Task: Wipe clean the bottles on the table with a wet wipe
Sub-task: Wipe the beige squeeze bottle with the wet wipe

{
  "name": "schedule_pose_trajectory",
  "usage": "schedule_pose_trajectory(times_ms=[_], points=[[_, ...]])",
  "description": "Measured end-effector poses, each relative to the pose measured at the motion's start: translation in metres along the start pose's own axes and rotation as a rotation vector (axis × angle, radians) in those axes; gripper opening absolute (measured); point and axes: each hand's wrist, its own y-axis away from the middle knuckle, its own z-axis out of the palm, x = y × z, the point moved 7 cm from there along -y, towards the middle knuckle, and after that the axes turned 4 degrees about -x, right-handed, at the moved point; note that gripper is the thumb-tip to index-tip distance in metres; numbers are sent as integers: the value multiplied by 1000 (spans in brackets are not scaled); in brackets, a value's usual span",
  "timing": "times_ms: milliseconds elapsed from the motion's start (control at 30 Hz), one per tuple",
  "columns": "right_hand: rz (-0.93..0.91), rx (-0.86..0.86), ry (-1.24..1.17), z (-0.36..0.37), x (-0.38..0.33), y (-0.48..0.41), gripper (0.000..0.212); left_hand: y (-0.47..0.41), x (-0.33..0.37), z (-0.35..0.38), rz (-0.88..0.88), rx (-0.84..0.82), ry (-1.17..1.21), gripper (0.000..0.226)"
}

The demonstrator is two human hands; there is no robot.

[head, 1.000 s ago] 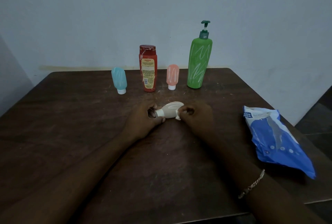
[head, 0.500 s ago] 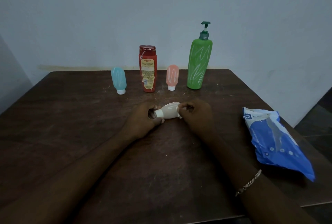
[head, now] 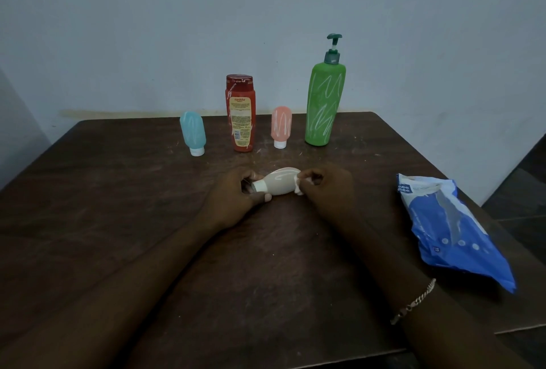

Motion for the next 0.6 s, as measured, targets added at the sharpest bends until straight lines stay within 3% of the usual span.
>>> schedule_pose_trajectory(times_ms=[100, 267, 433, 600], points=[[61, 24, -21, -3, 4, -7, 18, 0, 0, 1, -10, -15, 8, 43], [-39, -30, 65, 5, -7, -1, 17, 2, 4, -1, 10, -9, 4, 39], [51, 27, 17, -4, 7, -12, 19, 2, 3, -1, 21, -6, 20, 43], [-23, -40, 74, 7, -4, -6, 21, 2, 0, -2, 20, 13, 48, 42]])
